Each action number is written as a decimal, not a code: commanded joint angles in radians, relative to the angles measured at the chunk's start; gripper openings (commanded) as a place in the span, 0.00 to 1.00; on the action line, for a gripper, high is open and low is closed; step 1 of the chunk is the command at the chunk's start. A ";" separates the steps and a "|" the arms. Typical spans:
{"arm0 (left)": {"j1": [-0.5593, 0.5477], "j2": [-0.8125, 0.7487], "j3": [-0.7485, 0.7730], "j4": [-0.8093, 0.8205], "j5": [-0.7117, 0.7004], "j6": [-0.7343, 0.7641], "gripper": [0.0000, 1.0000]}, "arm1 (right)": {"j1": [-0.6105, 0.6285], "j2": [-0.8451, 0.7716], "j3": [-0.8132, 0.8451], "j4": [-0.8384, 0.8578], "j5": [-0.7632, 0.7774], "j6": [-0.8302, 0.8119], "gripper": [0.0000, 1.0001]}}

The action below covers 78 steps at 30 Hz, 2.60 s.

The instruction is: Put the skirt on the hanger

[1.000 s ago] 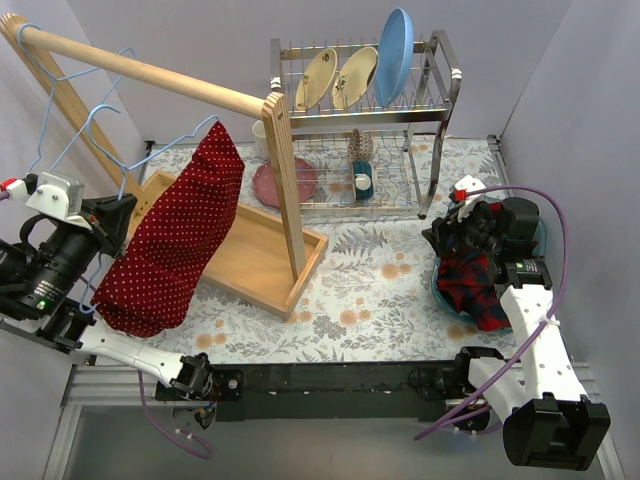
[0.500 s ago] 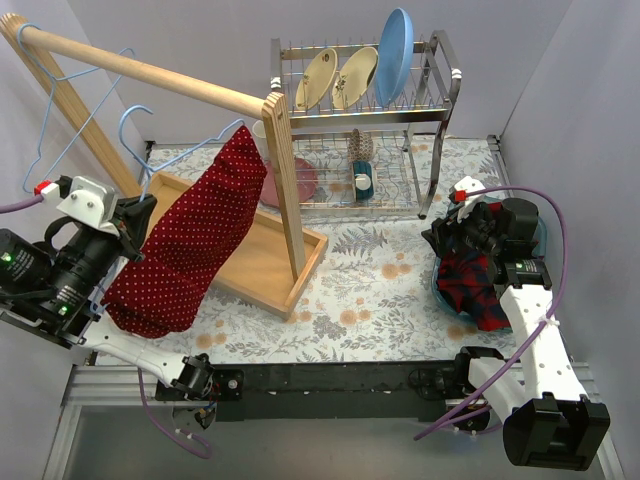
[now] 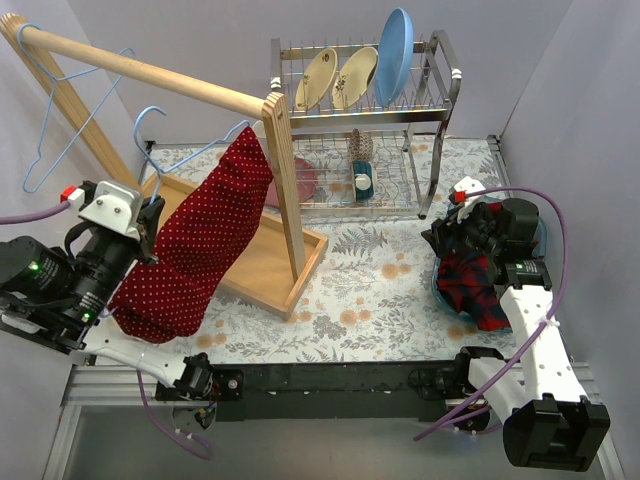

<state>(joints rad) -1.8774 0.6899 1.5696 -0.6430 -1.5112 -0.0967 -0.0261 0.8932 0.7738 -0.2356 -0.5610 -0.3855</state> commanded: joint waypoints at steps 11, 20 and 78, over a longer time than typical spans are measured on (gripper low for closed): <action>0.067 0.134 -0.002 0.075 -0.099 0.029 0.00 | -0.005 -0.040 -0.002 0.021 -0.045 -0.010 0.87; 0.069 0.204 0.021 0.117 -0.098 0.043 0.00 | -0.005 -0.045 -0.002 0.018 -0.053 -0.012 0.87; 0.340 0.226 -0.140 0.925 0.235 0.585 0.00 | -0.005 -0.023 0.001 0.010 -0.097 0.000 0.87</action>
<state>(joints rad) -1.5295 0.9585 1.4292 0.2371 -1.3495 0.4931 -0.0261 0.8852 0.7738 -0.2367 -0.6373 -0.3916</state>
